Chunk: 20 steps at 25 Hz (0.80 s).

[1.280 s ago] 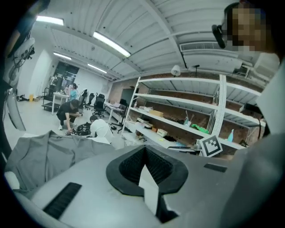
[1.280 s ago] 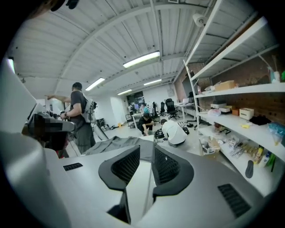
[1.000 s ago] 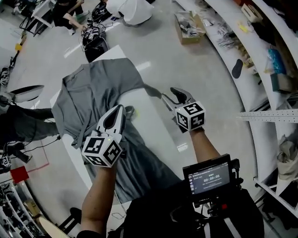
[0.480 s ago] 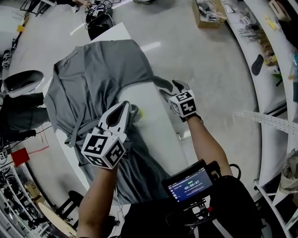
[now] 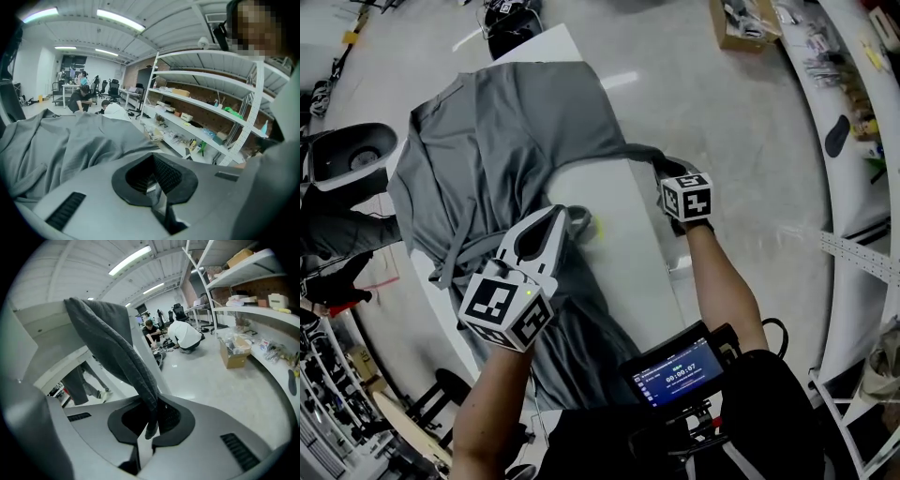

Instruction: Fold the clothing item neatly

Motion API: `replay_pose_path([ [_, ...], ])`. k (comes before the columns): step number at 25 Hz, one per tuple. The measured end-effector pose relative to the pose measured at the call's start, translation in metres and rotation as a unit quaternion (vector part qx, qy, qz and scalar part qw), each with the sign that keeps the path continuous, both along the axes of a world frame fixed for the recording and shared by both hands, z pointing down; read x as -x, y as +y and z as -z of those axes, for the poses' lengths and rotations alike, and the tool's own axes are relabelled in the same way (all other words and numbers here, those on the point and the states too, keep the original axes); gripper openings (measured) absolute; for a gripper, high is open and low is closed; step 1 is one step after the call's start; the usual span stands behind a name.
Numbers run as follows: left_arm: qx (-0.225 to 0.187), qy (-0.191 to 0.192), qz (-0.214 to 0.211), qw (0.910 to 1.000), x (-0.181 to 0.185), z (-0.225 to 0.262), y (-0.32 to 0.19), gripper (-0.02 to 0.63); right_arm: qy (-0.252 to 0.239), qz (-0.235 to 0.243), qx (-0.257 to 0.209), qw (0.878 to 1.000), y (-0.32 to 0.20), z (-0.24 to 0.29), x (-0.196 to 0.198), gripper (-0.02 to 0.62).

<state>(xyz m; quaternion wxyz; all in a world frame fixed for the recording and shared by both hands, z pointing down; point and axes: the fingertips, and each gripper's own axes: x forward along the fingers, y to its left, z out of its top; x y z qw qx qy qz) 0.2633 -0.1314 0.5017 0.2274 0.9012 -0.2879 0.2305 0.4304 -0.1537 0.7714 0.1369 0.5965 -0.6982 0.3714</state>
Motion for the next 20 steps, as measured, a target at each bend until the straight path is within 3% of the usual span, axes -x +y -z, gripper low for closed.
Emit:
replay_pose_path([
  [6, -0.011, 0.014, 0.010, 0.9998, 0.006, 0.030, -0.002, -0.012, 0.025, -0.033, -0.026, 0.999, 0.002, 0.073, -0.038, 0.014],
  [12, -0.058, 0.024, 0.015, 0.9979, 0.023, 0.091, 0.005, -0.012, 0.109, -0.077, -0.055, 0.989, -0.005, 0.172, -0.095, 0.014],
  [16, -0.117, 0.008, 0.012, 0.9931, 0.051, 0.125, 0.015, -0.012, 0.206, -0.060, -0.085, 0.973, -0.022, 0.233, -0.102, 0.014],
  [20, -0.116, 0.039, 0.028, 0.9920, 0.084, 0.137, 0.026, -0.012, 0.293, -0.019, -0.122, 0.948, -0.038, 0.295, -0.078, 0.014],
])
